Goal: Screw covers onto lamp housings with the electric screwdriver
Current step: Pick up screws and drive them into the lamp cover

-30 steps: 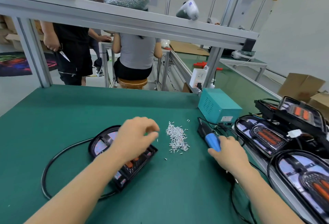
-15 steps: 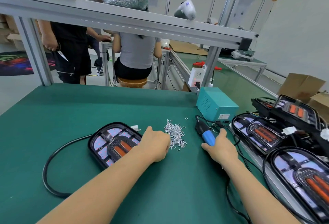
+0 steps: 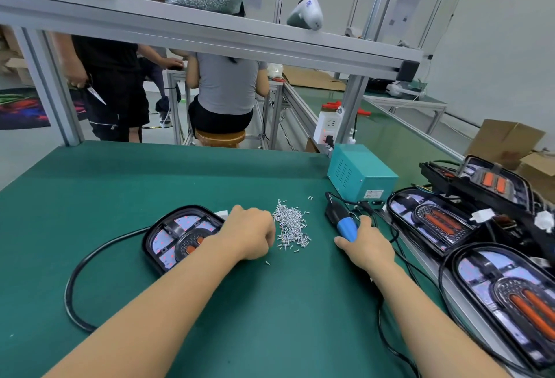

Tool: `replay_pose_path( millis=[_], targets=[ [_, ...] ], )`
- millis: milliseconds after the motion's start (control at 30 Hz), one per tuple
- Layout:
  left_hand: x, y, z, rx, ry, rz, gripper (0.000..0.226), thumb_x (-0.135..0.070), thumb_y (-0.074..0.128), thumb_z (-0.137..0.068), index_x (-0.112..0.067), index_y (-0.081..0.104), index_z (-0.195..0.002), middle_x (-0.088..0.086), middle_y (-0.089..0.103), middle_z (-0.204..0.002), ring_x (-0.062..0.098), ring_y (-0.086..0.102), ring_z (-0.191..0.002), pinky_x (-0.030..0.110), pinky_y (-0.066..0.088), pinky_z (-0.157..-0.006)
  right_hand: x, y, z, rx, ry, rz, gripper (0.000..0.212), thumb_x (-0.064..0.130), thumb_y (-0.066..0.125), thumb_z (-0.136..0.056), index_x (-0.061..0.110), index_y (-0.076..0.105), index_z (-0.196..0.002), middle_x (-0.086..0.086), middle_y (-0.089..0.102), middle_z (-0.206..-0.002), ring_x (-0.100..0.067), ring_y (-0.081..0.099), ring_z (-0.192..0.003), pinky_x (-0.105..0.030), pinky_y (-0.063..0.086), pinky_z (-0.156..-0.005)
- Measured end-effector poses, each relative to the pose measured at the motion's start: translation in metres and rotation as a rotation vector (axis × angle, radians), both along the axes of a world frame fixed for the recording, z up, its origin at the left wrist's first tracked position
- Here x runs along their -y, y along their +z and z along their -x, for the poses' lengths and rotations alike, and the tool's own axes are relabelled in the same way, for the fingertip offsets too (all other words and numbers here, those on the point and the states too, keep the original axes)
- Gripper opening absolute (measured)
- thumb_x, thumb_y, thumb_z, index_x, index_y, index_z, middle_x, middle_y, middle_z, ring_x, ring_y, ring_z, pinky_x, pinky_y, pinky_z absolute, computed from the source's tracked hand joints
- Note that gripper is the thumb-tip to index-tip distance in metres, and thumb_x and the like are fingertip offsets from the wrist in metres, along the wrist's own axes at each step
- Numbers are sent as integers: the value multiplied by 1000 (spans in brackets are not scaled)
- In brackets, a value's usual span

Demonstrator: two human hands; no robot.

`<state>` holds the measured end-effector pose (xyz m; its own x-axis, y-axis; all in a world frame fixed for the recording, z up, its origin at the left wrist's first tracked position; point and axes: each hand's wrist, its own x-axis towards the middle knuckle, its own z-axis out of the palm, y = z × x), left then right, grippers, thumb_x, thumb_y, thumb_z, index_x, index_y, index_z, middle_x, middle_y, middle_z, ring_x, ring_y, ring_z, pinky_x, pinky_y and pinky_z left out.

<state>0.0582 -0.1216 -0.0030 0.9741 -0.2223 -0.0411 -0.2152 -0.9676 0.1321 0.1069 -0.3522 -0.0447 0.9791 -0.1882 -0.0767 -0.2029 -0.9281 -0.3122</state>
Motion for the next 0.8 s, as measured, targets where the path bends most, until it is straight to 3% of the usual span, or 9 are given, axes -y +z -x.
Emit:
replay_pose_path(
  millis=[67,267,367,533,667,800],
  targets=[
    [-3,0,0,-9,30,1,33,0,53,-77,-21,72,-92,-7,71,-96,18,56,-87,28,30,-81,1,-2,1,10,-2,-1,69,48,60,-91,12,29,-141,-12,53,-129,-32,58,-109,-35,44,-77],
    [4,-14,3,-75,-60,-65,16,-17,72,-73,-23,72,-88,-9,71,-91,12,60,-89,29,26,-82,-1,-6,2,19,5,0,68,48,59,-91,13,28,-141,-11,53,-129,-31,57,-109,-34,42,-75],
    [7,-19,4,5,-95,-138,14,-10,63,-77,-22,69,-80,-4,72,-92,19,61,-86,30,28,-79,-2,-5,2,18,9,-4,68,47,59,-91,13,28,-141,-11,53,-129,-31,57,-109,-33,40,-73],
    [15,-28,7,29,-193,-376,29,4,49,-80,-19,40,-65,7,61,-90,29,56,-86,30,28,-73,1,-4,3,-4,7,-10,74,45,61,-91,13,22,-145,-11,54,-127,-30,58,-107,-32,41,-71],
    [20,-36,11,88,-322,-539,20,5,48,-85,-8,59,-96,12,62,-104,28,56,-98,33,28,-70,2,6,0,-78,29,-38,78,32,64,-89,10,17,-148,-10,56,-119,-28,56,-94,-32,43,-71],
    [20,-33,15,71,-324,-481,18,5,47,-83,-5,58,-94,15,63,-101,30,53,-84,34,34,-66,4,11,3,-92,37,-102,71,28,66,-85,9,26,-141,-5,49,-99,-25,54,-85,-31,44,-68]
  ],
)
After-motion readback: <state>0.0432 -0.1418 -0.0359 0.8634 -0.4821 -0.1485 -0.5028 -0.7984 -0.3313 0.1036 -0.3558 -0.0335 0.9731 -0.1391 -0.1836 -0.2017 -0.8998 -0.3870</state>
